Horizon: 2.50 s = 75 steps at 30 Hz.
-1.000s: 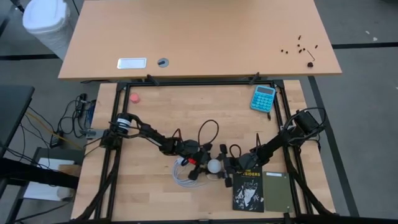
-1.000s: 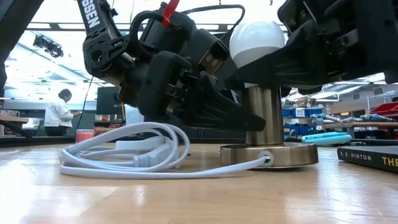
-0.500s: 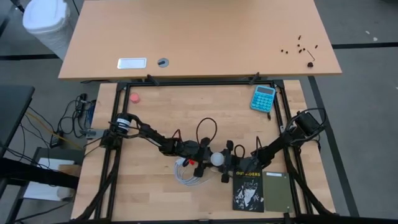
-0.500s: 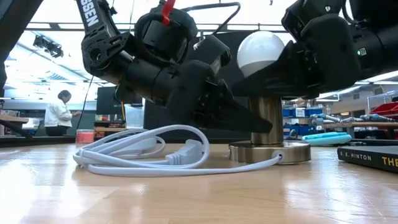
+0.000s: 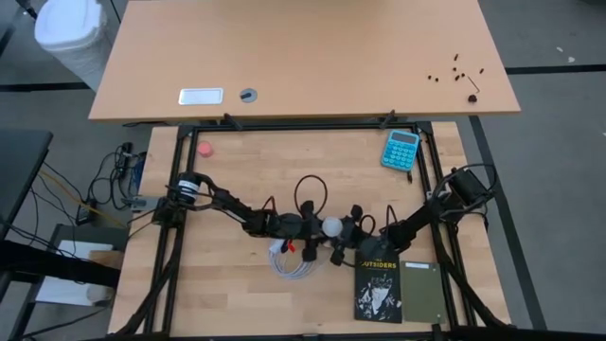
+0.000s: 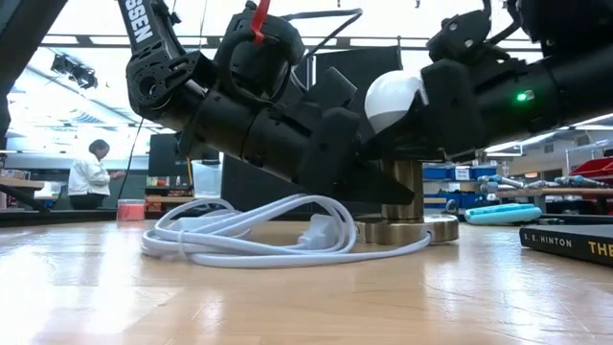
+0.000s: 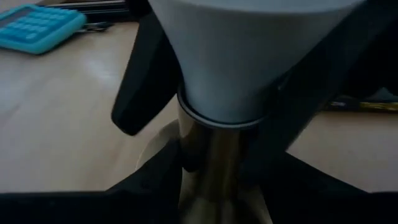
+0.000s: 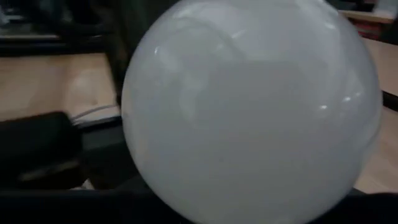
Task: Screw lightbulb
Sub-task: Insert the white lightbulb into the silver lamp
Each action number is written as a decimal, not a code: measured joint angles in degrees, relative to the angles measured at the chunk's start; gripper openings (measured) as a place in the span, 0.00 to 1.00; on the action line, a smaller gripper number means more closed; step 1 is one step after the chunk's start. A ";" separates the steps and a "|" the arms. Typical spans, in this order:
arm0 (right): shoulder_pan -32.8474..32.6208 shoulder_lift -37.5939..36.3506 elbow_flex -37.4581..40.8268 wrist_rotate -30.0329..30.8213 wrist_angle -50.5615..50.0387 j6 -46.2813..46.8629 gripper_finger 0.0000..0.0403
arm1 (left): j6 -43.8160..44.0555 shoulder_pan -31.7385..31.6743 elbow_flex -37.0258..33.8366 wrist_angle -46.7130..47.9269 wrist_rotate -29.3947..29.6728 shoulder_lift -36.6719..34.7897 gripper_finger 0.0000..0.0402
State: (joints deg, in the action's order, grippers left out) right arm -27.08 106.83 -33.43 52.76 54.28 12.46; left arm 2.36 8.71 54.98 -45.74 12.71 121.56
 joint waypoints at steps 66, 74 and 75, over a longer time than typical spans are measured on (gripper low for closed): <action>-6.33 -18.05 -0.11 -5.32 -39.72 22.19 0.75 | 1.28 -0.11 -0.02 1.09 1.09 -0.02 0.46; -4.49 -18.01 0.00 -9.38 -33.19 14.82 0.74 | 0.87 0.00 -0.07 1.09 0.56 -0.06 0.46; -4.54 -18.01 0.00 -10.29 -32.81 14.67 0.73 | 0.78 0.04 -0.07 1.09 0.50 -0.11 0.46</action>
State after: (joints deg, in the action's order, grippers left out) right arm -31.62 88.82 -33.43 42.48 21.48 27.14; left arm 3.14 8.75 54.92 -44.64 13.22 121.45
